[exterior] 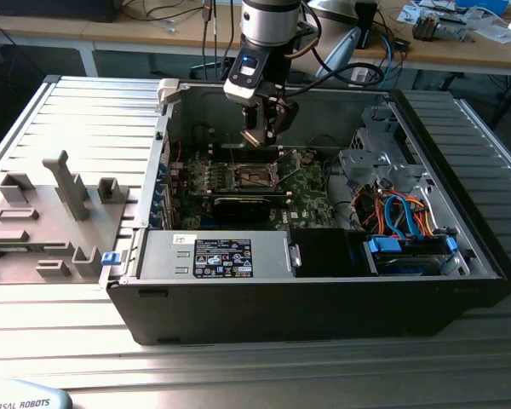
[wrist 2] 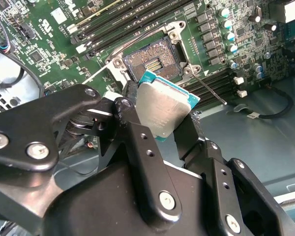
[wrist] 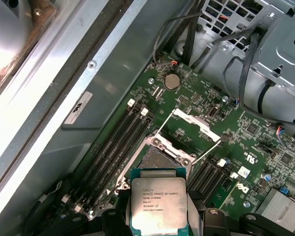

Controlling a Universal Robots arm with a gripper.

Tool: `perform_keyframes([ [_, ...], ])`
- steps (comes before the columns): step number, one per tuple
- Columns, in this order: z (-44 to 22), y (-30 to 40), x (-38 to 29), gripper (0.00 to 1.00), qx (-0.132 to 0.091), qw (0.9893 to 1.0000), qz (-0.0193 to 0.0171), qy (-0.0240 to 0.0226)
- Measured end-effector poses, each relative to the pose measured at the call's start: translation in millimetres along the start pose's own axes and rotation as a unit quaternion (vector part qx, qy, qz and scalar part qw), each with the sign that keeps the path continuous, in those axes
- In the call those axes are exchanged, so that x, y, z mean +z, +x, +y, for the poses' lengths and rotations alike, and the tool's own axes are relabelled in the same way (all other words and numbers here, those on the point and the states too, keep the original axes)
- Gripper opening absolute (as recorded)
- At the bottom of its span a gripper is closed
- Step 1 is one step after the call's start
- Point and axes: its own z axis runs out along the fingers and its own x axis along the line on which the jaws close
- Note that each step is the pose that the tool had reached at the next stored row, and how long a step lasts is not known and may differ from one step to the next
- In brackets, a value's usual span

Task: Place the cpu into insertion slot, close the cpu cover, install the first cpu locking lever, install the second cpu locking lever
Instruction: 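Place the cpu into insertion slot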

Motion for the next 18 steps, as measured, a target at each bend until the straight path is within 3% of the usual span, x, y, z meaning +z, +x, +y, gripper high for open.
perform_keyframes([
  [18,-0.1,-0.1,0.0,0.54,0.009,1.0,-0.0004,-0.0002],
])
